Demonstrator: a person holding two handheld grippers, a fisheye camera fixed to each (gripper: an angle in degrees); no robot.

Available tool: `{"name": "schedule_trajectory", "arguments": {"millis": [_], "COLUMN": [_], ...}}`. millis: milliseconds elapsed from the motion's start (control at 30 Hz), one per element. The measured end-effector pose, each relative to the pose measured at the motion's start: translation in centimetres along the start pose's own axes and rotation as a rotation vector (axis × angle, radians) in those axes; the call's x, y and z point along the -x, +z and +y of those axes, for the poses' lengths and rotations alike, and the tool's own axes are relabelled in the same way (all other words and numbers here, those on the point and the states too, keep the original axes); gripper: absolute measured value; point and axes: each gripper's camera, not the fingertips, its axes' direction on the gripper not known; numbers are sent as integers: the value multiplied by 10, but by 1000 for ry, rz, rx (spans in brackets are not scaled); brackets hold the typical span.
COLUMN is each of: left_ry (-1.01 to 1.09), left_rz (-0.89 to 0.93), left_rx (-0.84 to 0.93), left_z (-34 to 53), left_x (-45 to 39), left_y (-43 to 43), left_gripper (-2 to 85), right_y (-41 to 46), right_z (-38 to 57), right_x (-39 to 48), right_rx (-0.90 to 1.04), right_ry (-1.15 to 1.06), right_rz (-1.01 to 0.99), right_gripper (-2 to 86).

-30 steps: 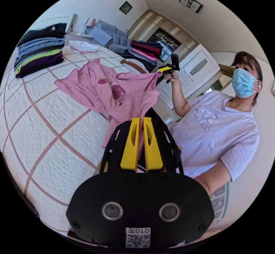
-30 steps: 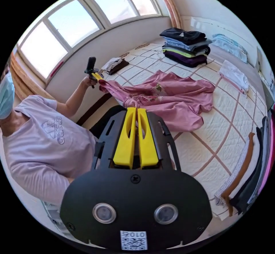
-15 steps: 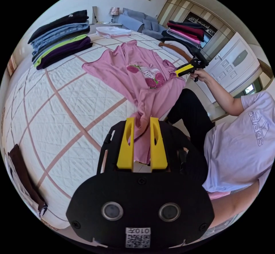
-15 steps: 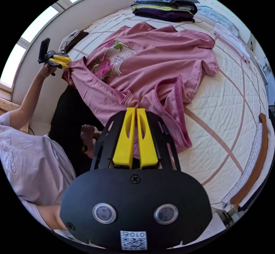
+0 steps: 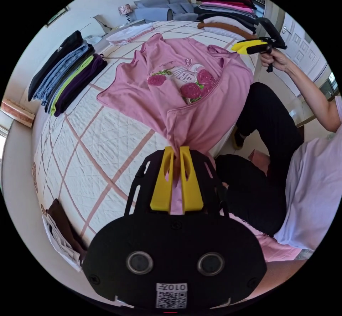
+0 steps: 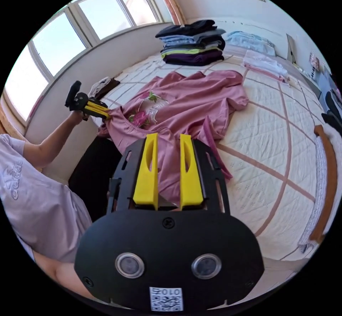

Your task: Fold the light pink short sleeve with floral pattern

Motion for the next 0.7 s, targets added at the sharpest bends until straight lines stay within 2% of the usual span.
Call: {"name": "schedule_trajectory", "arguments": {"millis": [200,333,400,600,700], "left_ry": [-10,12,45,82,85], "left_rz": [42,12,-18,-69,-80], "left_rx": [-89,-138,-144,-194,-253], "left_z": [33,51,55,79,93], "left_x": [-16,-38,-52,-90,-106], "left_y": [-31,-50,-56,-78,-94], "left_gripper": [10,7,6,4,4], "right_y": [15,45,63,56,41], "right_z": [29,31,28,29,35], "right_x": [25,36,49,71,91], "right_rx": [87,116,145,146,71], "right_ry": [-100,-85,-109,-119,-154], "right_rz": [105,102,174,184,174], "right_gripper": [120,118,112,102,100]}}
